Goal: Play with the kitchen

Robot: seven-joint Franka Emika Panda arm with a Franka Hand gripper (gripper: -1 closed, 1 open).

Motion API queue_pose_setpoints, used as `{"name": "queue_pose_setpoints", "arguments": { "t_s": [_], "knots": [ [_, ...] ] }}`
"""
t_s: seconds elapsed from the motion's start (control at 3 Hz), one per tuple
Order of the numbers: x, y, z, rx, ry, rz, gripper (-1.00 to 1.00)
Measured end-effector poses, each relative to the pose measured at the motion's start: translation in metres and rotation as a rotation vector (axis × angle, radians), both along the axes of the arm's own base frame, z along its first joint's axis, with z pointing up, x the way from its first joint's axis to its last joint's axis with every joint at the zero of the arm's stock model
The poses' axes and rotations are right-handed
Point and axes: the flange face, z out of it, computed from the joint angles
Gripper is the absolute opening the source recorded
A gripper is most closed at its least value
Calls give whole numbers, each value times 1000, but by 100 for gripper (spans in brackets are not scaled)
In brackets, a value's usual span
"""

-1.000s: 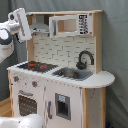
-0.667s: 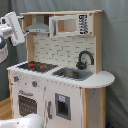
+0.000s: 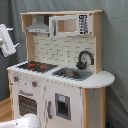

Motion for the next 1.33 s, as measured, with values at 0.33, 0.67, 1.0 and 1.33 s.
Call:
{"name": "queue_pose_setpoints", "arguments": {
  "t_s": [0.33,0.67,1.0,1.33],
  "knots": [
    [-23,23,-32,-85,44,36,100],
    [-43,35,-59,-182,91,57,100],
    [-57,40,-87,-279,131,72,100],
    [-73,42,-108,-379,167,85,100]
  ]
}}
